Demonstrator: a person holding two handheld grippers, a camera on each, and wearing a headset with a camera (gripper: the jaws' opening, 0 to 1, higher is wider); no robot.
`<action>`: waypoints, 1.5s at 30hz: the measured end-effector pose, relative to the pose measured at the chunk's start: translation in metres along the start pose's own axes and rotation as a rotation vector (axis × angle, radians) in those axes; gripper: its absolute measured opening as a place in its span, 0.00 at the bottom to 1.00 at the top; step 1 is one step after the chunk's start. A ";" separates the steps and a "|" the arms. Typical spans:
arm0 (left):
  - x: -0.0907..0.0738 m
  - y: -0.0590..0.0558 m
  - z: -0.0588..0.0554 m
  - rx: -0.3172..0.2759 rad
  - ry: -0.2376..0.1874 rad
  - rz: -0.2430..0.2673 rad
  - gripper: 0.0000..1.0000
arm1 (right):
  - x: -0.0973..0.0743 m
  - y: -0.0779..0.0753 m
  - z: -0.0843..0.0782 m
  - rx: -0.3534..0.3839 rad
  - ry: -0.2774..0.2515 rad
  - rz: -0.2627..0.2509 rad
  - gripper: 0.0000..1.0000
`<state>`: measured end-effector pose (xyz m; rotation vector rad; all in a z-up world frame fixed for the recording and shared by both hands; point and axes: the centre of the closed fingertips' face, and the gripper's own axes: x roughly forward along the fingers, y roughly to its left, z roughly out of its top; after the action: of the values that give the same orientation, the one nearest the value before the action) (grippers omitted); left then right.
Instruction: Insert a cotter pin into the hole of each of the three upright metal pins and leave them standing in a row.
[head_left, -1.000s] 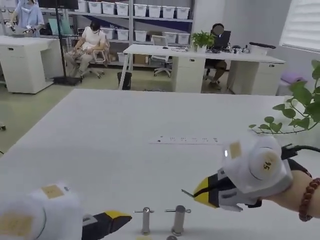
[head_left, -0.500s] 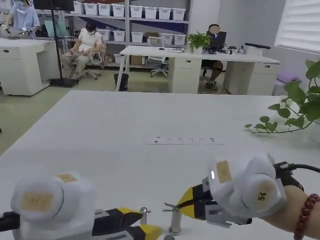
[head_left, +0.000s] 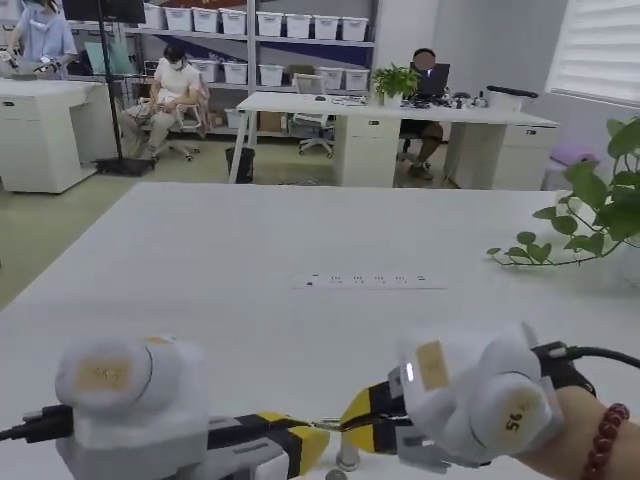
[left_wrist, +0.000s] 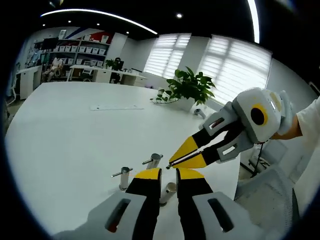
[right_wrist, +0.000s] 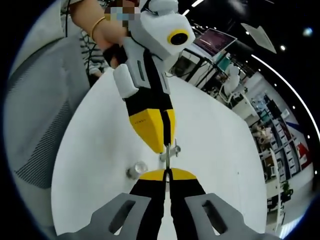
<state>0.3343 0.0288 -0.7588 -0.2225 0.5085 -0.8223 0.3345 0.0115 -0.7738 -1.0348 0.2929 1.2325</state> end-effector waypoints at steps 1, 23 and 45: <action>0.000 0.000 0.001 -0.007 -0.007 -0.001 0.10 | 0.000 0.000 0.000 0.001 -0.001 0.001 0.03; 0.001 -0.004 0.000 -0.072 -0.011 -0.039 0.01 | -0.002 0.002 0.011 -0.027 -0.021 -0.001 0.03; 0.000 -0.005 0.002 0.030 -0.027 -0.053 0.00 | -0.004 0.003 0.012 0.166 -0.102 0.049 0.08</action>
<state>0.3319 0.0254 -0.7551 -0.2202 0.4665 -0.8768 0.3265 0.0178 -0.7662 -0.8237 0.3378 1.2781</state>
